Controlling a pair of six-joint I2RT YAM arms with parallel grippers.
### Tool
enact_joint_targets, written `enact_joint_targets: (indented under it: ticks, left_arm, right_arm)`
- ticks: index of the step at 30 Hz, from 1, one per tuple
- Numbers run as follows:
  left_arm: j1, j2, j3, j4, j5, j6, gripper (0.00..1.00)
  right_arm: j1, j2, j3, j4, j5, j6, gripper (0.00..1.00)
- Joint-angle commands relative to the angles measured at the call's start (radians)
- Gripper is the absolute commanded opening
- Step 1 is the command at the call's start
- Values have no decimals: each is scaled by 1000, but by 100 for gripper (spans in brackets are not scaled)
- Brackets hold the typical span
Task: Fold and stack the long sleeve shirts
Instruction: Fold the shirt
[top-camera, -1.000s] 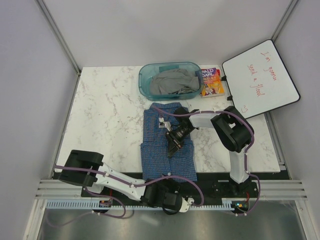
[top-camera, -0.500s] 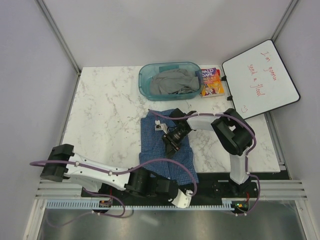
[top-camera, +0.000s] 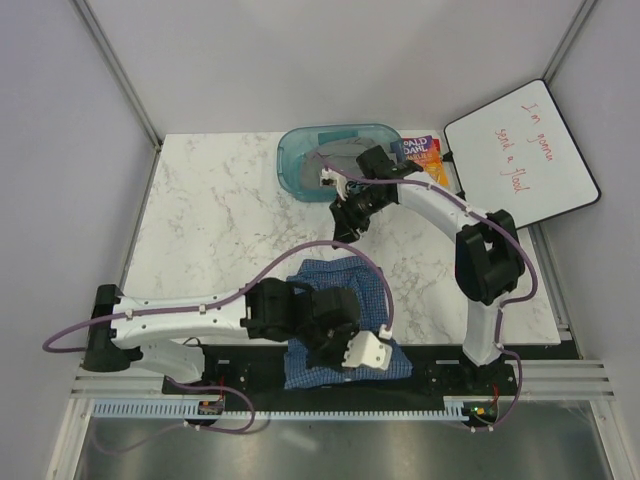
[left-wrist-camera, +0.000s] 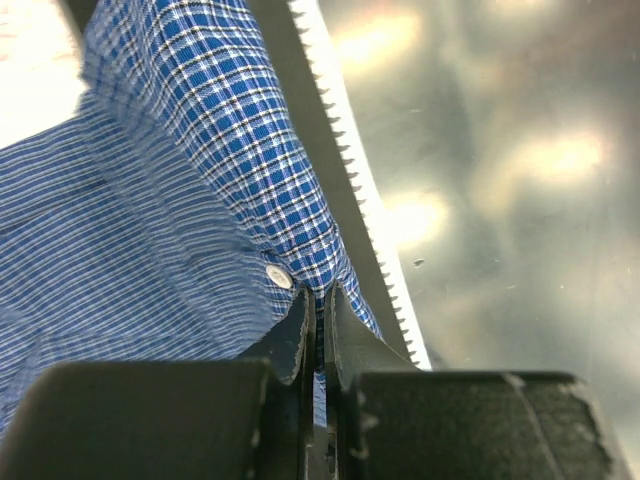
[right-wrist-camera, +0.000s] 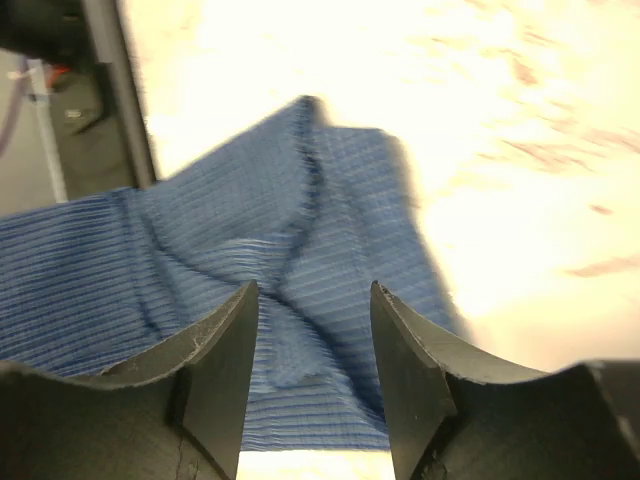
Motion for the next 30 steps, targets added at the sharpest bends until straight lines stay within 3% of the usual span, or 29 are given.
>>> enact_joint_targets:
  ticks: [1, 12, 17, 30]
  left_arm:
    - [171, 16, 48, -67, 136, 164, 2]
    - [506, 151, 105, -62, 158, 595, 2]
    - [613, 246, 115, -1, 170, 743, 2]
    - [733, 417, 111, 188, 124, 838, 2]
  right_arm:
    - [-46, 121, 47, -62, 94, -92, 53]
    - [-48, 211, -3, 10, 126, -97, 30]
    - [-48, 224, -3, 8, 108, -103, 27]
    - [-50, 232, -12, 2, 96, -129, 22]
